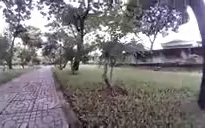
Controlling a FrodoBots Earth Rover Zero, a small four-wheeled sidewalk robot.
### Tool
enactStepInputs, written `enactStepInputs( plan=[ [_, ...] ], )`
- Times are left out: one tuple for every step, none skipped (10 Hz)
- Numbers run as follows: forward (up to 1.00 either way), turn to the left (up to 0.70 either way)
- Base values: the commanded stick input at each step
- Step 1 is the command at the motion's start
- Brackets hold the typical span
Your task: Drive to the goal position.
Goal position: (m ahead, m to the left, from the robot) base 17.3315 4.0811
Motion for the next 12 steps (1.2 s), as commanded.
enactStepInputs(
  plan=[
    [-0.5, 0.16],
    [-0.17, 0.0],
    [0.0, 0.0],
    [0.0, 0.0],
    [0.0, 0.0],
    [0.0, 0.0],
    [0.0, 0.0],
    [-0.17, 0.0],
    [-0.41, 0.0],
    [-0.5, 0.0],
    [-0.5, 0.0],
    [-0.5, 0.0]
  ],
)
